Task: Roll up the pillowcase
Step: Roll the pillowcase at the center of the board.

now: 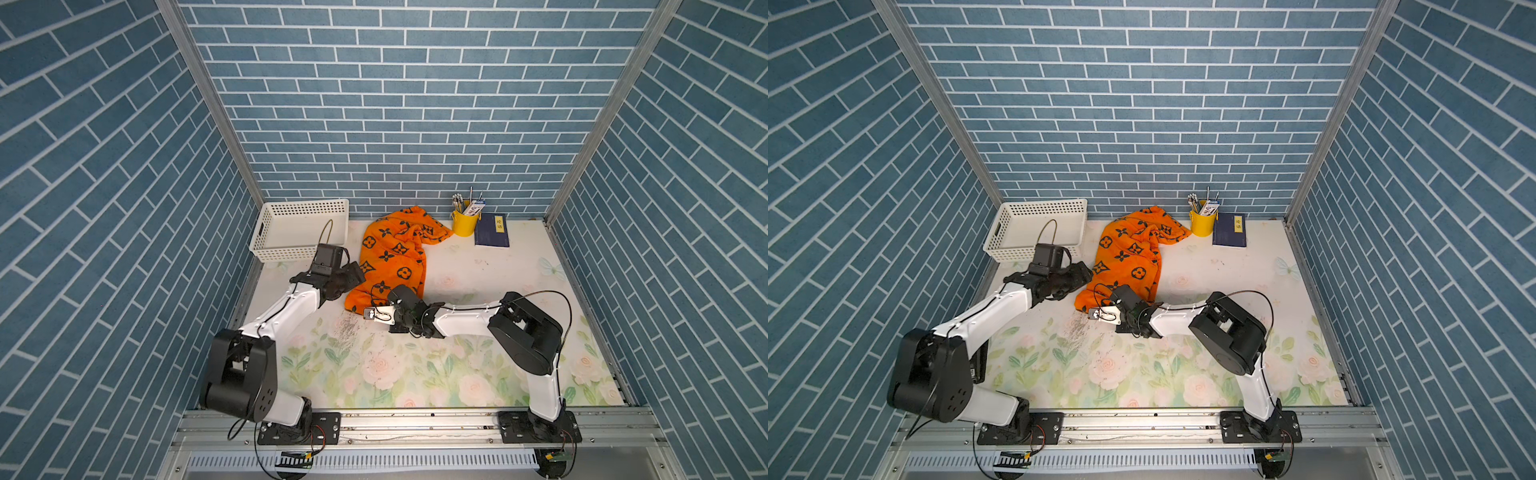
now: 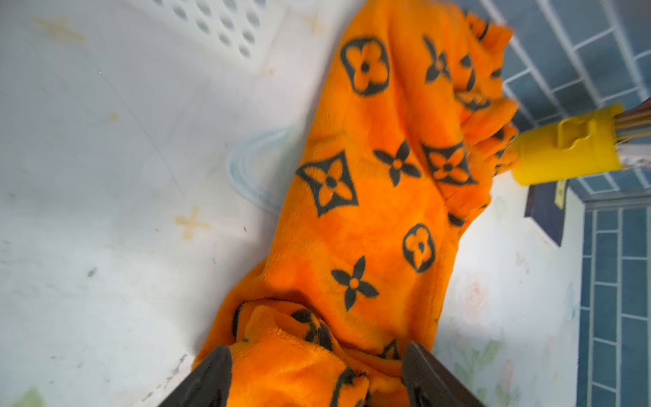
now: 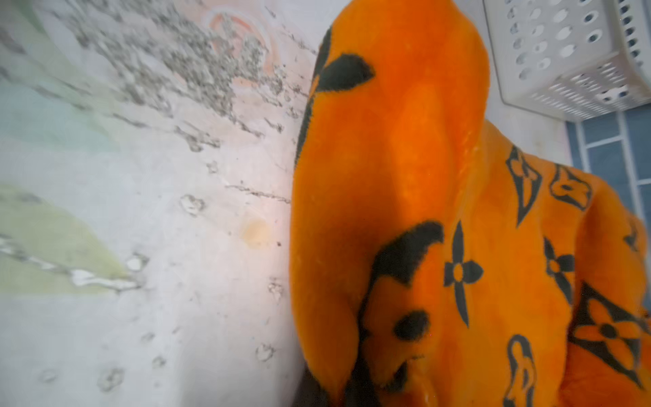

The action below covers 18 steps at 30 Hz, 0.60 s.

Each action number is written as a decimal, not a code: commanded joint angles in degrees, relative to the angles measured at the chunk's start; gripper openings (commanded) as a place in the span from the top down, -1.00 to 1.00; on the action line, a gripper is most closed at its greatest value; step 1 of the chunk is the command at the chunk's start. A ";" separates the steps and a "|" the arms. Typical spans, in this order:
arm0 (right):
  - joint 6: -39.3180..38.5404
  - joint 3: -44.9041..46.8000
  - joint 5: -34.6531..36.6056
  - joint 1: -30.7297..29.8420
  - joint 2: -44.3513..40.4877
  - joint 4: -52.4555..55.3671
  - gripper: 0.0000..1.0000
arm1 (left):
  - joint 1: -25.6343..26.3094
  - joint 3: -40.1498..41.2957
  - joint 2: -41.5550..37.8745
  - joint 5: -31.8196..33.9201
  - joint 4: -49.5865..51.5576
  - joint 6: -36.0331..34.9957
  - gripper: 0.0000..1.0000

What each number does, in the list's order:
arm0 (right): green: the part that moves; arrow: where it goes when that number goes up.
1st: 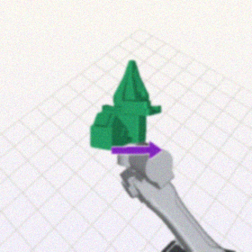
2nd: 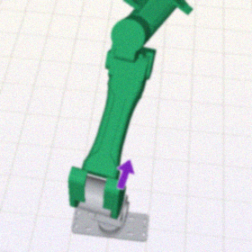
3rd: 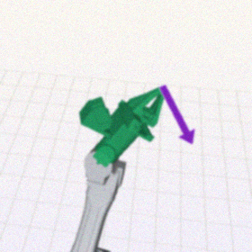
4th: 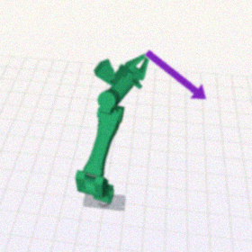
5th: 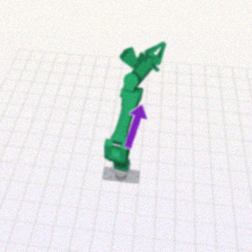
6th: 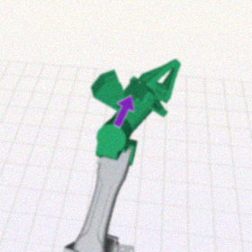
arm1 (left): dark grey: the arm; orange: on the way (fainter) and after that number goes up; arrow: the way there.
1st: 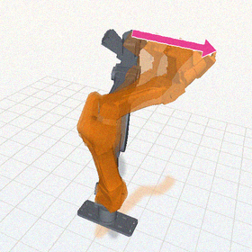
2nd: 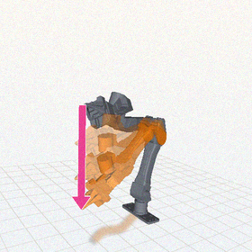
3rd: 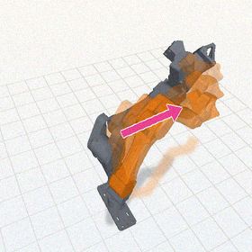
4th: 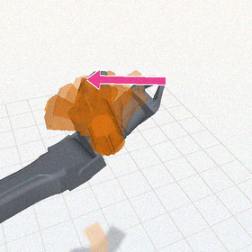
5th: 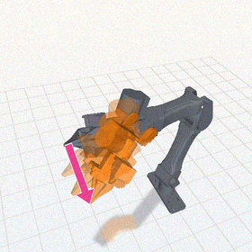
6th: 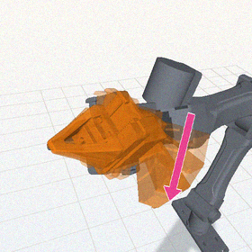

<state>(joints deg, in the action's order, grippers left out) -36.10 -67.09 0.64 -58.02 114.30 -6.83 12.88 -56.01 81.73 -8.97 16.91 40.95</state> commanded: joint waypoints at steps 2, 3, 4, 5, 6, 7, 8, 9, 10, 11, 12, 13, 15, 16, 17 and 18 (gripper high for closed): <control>10.98 -3.66 -14.52 0.09 -1.04 14.05 1.00 | -2.48 0.23 -4.05 1.20 6.06 -2.77 -0.62; 12.06 -4.60 -16.96 0.63 -0.73 15.18 1.00 | -2.64 0.57 -4.95 1.98 6.65 -3.11 -0.61; 12.98 -5.52 -19.22 1.31 -0.37 16.12 1.00 | -2.69 0.93 -5.79 2.80 7.38 -3.35 -0.60; 13.95 -6.45 -20.94 1.99 0.05 16.79 1.00 | -2.69 1.43 -6.43 3.44 7.88 -3.47 -0.59; 14.81 -7.67 -22.94 2.98 0.67 17.53 1.00 | -2.69 2.04 -7.25 3.75 8.22 -3.55 -0.58; 15.74 -8.96 -25.25 4.14 1.64 18.46 1.00 | -2.69 2.74 -7.95 3.82 8.48 -3.64 -0.57; 16.44 -10.33 -27.28 5.20 2.67 19.31 1.00 | -2.69 3.47 -8.67 3.59 8.41 -3.57 -0.55; 17.20 -12.29 -29.59 6.44 4.27 20.88 1.00 | -2.65 4.39 -9.44 3.02 8.10 -3.51 -0.54; 17.81 -14.52 -31.33 7.59 6.02 22.72 1.00 | -2.61 5.28 -10.17 2.46 7.68 -3.49 -0.53; 18.02 -16.58 -33.33 8.52 7.60 24.21 1.00 | -2.60 6.06 -10.72 2.17 7.46 -3.48 -0.51; 18.08 -19.12 -35.32 9.36 9.45 26.42 1.00 | -2.60 6.78 -11.25 1.89 7.23 -3.39 -0.50; 18.24 -21.32 -37.65 10.29 10.93 27.99 1.00 | -2.47 7.57 -11.64 1.28 6.82 -3.42 -0.48; 18.59 -24.93 -41.25 11.62 15.11 30.45 1.00 | -2.27 8.79 -11.95 0.10 6.02 -3.34 -0.44; 18.79 -26.71 -43.15 12.29 16.53 31.54 1.00 | -1.87 9.22 -11.95 -0.23 5.63 -3.33 -0.41; 19.25 -28.15 -44.42 12.92 18.04 32.33 1.00 | -1.33 9.57 -11.92 -0.36 5.18 -3.40 -0.38; 20.07 -29.87 -45.45 13.40 19.59 33.23 1.00 | -0.48 9.83 -11.70 -0.60 4.57 -3.41 -0.36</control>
<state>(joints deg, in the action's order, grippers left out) -19.09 -94.21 -38.11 -45.43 129.25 19.03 11.07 -47.13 70.37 -8.21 22.70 38.20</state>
